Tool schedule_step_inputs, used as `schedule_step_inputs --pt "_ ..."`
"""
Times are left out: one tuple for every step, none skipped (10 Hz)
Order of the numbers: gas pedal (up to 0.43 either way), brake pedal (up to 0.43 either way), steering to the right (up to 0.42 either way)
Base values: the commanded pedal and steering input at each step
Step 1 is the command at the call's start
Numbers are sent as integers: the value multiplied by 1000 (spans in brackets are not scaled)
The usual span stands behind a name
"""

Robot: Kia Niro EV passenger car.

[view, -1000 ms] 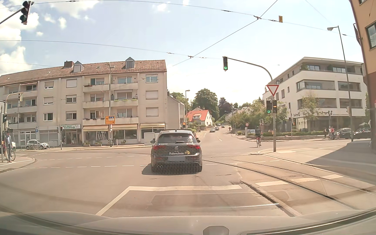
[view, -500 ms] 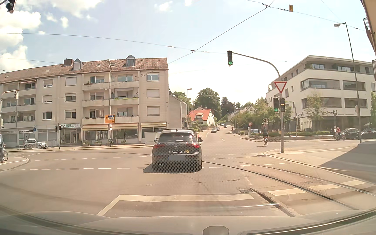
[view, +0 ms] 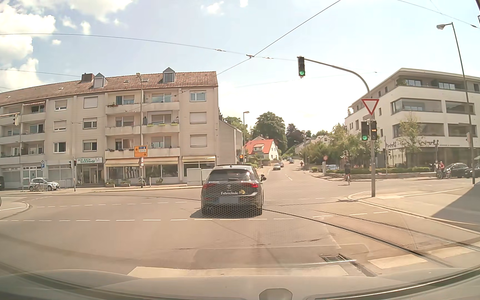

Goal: Follow the waypoints while adhering to traffic rules and regulations

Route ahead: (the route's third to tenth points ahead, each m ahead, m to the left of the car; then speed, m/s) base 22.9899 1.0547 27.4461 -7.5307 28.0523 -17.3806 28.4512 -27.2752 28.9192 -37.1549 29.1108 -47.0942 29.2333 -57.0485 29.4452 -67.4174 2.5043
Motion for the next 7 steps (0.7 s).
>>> schedule_step_inputs --pt "87 0 -60" --pt "87 0 -63" --pt "87 0 -66" --pt "87 0 -72" --pt "87 0 -76" --pt "87 0 -83" --pt "87 0 -84"
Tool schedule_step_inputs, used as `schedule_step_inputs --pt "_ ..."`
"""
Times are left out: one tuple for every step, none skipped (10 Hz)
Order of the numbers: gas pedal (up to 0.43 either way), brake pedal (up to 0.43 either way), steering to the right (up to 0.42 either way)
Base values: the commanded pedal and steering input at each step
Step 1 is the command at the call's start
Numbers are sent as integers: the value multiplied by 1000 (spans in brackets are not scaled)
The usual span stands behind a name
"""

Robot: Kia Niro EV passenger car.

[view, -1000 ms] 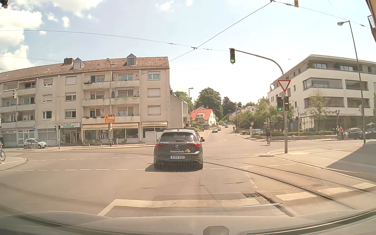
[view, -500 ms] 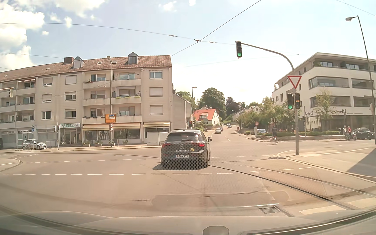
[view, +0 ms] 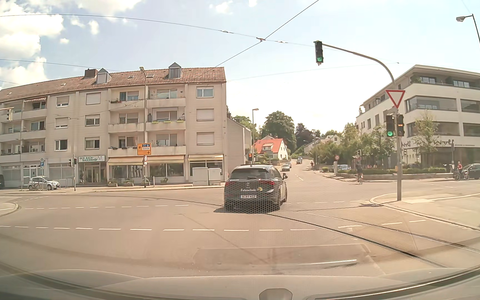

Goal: Follow the waypoints while adhering to traffic rules and regulations

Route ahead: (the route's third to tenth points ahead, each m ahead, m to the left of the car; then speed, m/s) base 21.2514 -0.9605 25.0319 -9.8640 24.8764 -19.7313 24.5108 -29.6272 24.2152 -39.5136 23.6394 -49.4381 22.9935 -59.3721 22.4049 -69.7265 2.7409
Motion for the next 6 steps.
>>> schedule_step_inputs --pt "87 0 -83" --pt "87 0 -82" --pt "87 0 -81" --pt "87 0 -82" --pt "87 0 -82" --pt "87 0 -81"
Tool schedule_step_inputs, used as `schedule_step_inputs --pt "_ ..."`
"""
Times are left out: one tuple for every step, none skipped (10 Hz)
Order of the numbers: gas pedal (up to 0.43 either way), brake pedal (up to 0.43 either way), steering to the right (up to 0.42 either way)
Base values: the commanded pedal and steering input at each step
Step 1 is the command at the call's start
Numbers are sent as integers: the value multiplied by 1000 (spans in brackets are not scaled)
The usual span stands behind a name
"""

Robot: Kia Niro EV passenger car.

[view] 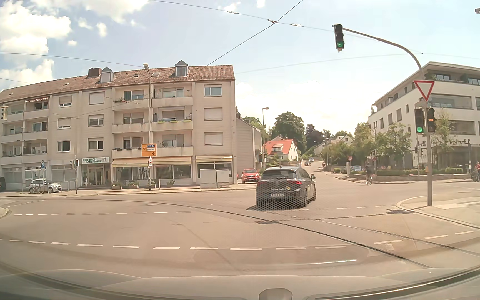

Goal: Follow the waypoints while adhering to traffic rules and regulations

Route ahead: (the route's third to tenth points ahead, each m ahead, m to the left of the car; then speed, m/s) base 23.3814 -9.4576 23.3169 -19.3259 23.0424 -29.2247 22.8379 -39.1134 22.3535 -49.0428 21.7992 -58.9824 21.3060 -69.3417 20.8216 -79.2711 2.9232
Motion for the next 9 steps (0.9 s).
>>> schedule_step_inputs --pt "79 0 -78" --pt "59 0 -74" --pt "20 0 -71" --pt "20 0 -67" --pt "20 0 -63" --pt "20 0 -58" --pt "28 0 -52" --pt "47 0 -46" --pt "98 0 -37"
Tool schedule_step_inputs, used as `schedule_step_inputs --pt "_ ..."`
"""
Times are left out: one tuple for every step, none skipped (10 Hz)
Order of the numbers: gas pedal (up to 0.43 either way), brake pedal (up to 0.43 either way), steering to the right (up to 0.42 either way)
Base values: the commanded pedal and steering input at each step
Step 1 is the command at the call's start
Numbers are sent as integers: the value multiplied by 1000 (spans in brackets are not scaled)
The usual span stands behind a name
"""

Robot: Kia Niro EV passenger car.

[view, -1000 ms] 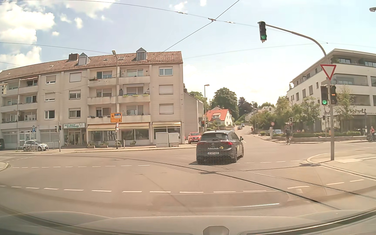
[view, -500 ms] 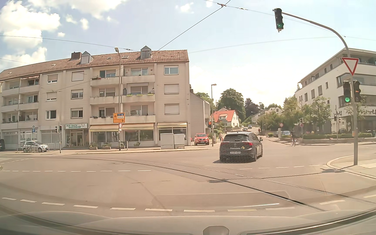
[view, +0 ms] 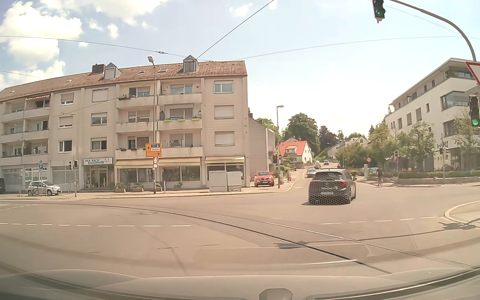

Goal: Follow the waypoints while adhering to traffic rules and regulations

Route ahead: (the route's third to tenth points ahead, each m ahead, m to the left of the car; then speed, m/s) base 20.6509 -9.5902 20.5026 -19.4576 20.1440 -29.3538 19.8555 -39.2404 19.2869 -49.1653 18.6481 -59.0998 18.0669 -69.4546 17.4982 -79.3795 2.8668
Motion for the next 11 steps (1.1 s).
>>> schedule_step_inputs --pt "98 0 -26" --pt "98 0 -18" --pt "98 0 -12" --pt "98 0 -7" --pt "98 0 1" --pt "98 0 12" --pt "98 0 26" --pt "98 0 44" --pt "98 0 63" --pt "98 0 84" --pt "98 0 116"
